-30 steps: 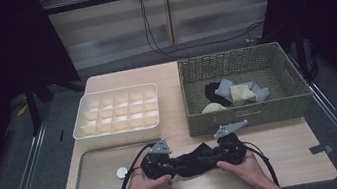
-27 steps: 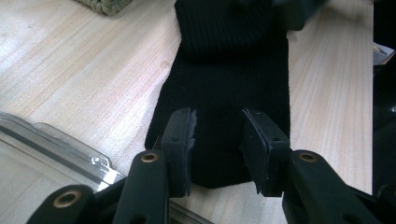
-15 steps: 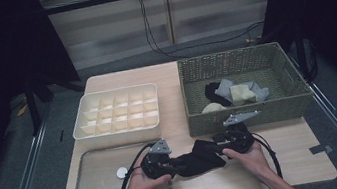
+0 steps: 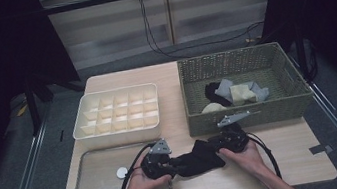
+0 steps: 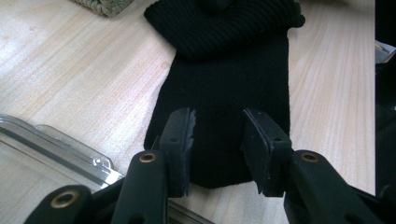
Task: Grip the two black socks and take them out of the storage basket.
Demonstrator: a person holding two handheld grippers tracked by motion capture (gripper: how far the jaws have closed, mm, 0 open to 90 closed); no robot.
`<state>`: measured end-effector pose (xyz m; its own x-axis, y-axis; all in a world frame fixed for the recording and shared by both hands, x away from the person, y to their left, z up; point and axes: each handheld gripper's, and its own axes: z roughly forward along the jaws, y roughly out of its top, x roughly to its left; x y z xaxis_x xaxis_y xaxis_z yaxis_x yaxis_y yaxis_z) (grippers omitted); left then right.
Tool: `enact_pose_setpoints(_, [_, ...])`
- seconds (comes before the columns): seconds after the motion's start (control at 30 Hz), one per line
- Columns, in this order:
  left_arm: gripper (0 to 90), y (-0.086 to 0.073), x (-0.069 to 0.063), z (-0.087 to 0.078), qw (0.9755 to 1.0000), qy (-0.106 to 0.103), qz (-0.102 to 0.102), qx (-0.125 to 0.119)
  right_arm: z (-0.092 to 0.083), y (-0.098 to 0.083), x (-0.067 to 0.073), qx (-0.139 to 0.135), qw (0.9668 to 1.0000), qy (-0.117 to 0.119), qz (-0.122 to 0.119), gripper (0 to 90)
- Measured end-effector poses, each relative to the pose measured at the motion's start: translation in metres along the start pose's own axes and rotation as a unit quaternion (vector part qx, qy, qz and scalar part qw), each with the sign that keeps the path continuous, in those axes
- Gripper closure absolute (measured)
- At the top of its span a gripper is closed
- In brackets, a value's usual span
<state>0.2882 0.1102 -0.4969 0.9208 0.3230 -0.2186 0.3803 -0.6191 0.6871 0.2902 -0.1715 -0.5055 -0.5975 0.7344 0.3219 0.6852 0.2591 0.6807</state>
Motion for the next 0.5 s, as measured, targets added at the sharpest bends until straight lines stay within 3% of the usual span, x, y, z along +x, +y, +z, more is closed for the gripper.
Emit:
enact_pose_setpoints(0.07, [61.4,0.000,-0.001,0.000,1.0000,-0.001,-0.001,-0.003,-0.001,-0.001,-0.001,-0.001,1.0000,0.006,0.004,76.6])
enact_pose_setpoints(0.13, [59.6,-0.001,0.000,-0.002,0.9999,0.000,0.012,0.006,-0.004,-0.001,-0.002,-0.004,0.9998,0.010,0.016,79.3])
enact_pose_setpoints(0.33, [58.6,-0.004,0.000,-0.005,0.9999,0.003,0.014,0.004,-0.023,-0.005,0.000,-0.022,0.9996,0.007,0.019,82.8])
enact_pose_setpoints(0.5, [58.6,-0.005,0.000,-0.005,0.9999,0.004,0.015,0.003,-0.051,-0.012,-0.006,-0.058,0.9977,-0.004,0.034,83.3])
